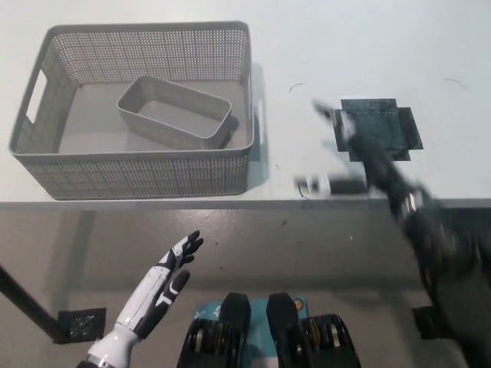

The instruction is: Use the right hand to pick up a small rectangular container and put it into a bigger container on the left side

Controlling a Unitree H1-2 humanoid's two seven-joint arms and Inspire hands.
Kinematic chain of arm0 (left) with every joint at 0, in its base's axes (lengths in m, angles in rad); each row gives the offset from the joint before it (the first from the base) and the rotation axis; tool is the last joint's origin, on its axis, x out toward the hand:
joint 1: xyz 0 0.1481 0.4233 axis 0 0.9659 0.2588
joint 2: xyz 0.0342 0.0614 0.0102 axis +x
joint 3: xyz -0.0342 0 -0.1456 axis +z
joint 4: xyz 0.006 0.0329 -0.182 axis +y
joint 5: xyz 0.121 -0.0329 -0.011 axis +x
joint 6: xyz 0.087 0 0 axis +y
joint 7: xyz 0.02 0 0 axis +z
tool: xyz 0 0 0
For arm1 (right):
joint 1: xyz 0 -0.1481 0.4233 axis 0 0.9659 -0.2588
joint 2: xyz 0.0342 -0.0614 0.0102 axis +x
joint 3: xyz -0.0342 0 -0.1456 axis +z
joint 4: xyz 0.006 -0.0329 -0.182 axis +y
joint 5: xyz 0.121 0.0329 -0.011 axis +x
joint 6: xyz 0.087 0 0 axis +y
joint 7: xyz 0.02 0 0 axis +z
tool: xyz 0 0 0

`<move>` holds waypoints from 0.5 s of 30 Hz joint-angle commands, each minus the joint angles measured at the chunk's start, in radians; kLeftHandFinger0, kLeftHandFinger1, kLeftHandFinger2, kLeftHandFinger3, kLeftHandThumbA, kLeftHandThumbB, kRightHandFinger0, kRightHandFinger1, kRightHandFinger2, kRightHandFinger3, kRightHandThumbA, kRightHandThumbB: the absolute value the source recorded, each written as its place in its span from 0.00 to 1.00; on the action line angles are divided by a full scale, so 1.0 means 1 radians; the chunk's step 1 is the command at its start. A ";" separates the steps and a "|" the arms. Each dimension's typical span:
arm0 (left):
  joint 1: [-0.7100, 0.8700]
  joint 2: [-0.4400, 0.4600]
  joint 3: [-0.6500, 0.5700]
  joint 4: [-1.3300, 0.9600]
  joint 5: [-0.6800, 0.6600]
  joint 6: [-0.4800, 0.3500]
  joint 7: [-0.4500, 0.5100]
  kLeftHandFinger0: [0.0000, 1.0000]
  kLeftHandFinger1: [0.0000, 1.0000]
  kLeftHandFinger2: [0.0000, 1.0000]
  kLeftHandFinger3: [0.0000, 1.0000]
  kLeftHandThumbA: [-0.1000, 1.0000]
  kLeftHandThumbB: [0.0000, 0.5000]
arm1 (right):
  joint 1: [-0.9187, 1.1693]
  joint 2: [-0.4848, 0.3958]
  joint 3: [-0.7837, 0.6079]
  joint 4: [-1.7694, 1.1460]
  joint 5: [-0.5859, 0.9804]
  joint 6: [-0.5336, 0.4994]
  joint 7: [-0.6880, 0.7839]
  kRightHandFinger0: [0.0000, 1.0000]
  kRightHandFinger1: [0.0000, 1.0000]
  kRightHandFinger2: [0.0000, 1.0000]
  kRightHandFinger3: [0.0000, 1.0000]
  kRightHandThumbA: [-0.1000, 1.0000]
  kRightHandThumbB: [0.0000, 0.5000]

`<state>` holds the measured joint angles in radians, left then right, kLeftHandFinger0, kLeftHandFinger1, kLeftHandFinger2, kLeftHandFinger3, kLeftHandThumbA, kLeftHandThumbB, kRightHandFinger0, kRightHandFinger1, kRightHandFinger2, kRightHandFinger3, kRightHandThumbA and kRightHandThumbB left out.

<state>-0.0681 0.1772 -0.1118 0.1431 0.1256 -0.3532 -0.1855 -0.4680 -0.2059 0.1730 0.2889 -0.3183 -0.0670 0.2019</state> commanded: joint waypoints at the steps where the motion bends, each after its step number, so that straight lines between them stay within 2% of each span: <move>1: 0.060 -0.008 -0.017 -0.031 -0.017 -0.026 -0.004 1.00 1.00 1.00 1.00 1.00 0.82 | 0.516 -0.012 -0.018 -0.902 0.434 -0.258 -0.082 1.00 1.00 1.00 1.00 1.00 0.78; 6: 0.041 -0.005 -0.016 -0.022 -0.011 -0.035 -0.003 1.00 1.00 1.00 1.00 1.00 0.81 | 0.519 0.041 0.000 -0.824 0.450 -0.264 -0.063 1.00 1.00 1.00 1.00 1.00 0.72; 10: 0.019 -0.008 -0.013 -0.009 -0.019 -0.040 -0.003 1.00 1.00 1.00 1.00 1.00 0.82 | 0.518 0.088 0.019 -0.752 0.429 -0.284 -0.048 1.00 1.00 1.00 1.00 1.00 0.58; 12: 0.011 -0.005 -0.012 -0.008 -0.014 -0.036 -0.003 1.00 1.00 1.00 1.00 1.00 0.82 | 0.523 0.105 0.017 -0.697 0.446 -0.290 -0.031 1.00 1.00 1.00 1.00 1.00 0.54; 15: 0.011 -0.001 -0.013 -0.014 -0.003 -0.028 -0.001 1.00 1.00 1.00 1.00 1.00 0.82 | 0.530 0.119 -0.002 -0.587 0.431 -0.321 -0.022 1.00 1.00 1.00 1.00 1.00 0.58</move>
<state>-0.0325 0.1765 -0.1159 0.1438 0.1255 -0.3528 -0.1856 0.0474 -0.1449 0.1811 -0.1996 -0.1373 -0.1494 0.1960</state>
